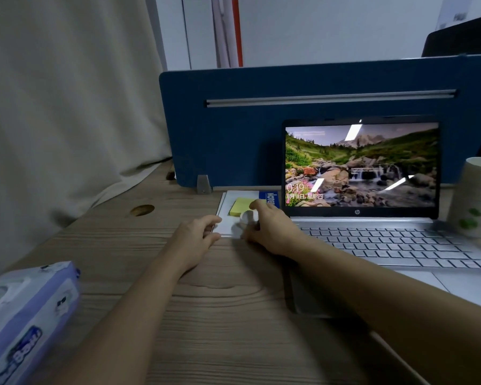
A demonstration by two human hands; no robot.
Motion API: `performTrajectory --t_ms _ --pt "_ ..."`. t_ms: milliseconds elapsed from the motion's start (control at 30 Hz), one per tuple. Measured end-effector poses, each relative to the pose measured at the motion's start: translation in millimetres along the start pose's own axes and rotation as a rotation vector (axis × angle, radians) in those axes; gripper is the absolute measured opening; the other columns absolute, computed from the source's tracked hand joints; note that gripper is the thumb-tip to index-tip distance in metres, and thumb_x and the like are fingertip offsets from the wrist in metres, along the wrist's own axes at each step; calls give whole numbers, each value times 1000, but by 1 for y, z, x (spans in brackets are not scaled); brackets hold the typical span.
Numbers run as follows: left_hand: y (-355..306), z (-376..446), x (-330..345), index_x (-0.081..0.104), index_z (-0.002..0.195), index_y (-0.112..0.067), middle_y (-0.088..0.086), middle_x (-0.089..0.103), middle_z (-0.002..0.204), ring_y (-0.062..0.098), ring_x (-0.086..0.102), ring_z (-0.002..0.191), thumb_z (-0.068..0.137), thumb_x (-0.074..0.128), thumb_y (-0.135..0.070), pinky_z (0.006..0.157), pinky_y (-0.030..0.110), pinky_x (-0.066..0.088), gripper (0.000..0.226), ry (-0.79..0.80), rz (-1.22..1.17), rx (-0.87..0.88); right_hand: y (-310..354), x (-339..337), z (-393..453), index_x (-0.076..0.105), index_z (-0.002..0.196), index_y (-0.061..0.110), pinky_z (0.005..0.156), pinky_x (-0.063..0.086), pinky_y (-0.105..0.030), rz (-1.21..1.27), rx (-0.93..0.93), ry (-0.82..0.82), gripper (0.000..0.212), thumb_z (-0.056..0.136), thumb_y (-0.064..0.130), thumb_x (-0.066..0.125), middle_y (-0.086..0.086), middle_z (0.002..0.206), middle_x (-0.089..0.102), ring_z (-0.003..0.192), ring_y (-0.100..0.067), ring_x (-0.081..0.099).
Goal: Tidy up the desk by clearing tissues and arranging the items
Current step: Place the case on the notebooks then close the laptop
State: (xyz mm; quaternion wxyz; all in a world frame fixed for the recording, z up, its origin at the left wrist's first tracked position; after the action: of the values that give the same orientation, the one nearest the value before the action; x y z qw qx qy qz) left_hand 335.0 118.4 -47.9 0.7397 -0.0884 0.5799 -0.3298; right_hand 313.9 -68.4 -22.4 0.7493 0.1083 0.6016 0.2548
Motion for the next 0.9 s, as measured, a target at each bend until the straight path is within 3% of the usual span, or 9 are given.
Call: performTrajectory --t_ms 100,233,367,600,900 --pt "0 -2 -1 56 132 -33 -5 64 126 2 56 104 92 65 -27 83 19 42 42 -11 -7 8 -1 -15 -5 39 139 14 97 43 -38 -10 -29 -32 69 85 44 69 -11 139 47 121 -27 49" --pt "0 -2 -3 62 126 -31 -3 65 122 3 57 101 92 65 -26 81 19 43 34 -18 1 39 -18 -68 -4 48 131 15 95 46 -38 -97 -73 -196 48 91 37 63 -9 132 52 117 -25 50" --pt "-2 -3 -3 63 124 -31 -6 63 123 4 57 103 92 65 -29 85 23 45 32 -13 16 63 -52 -127 -3 54 127 11 97 46 -41 -186 -27 -294 42 92 34 61 -10 129 56 115 -25 51" --pt "-22 -7 2 57 132 -29 -9 54 140 10 49 121 91 66 -33 98 29 41 43 -33 84 124 -91 -181 -19 52 128 7 100 45 -43 -230 40 -300 45 91 29 65 -14 131 54 116 -28 52" --pt "-111 -10 35 44 145 -23 -5 47 148 16 34 138 92 58 -46 112 35 29 60 -173 189 268 -106 -208 -22 53 129 11 98 44 -40 -266 48 -317 47 89 33 65 -13 130 55 116 -28 51"
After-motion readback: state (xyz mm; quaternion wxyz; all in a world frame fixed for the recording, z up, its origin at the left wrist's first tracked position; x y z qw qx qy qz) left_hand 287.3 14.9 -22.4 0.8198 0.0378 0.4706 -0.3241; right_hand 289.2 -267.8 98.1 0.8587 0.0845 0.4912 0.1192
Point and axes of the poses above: each hand's wrist, its own z-axis towards the middle knuckle, its own x-axis out of the palm, y = z × x, the point moved 6 cm from there along z, towards the middle knuckle
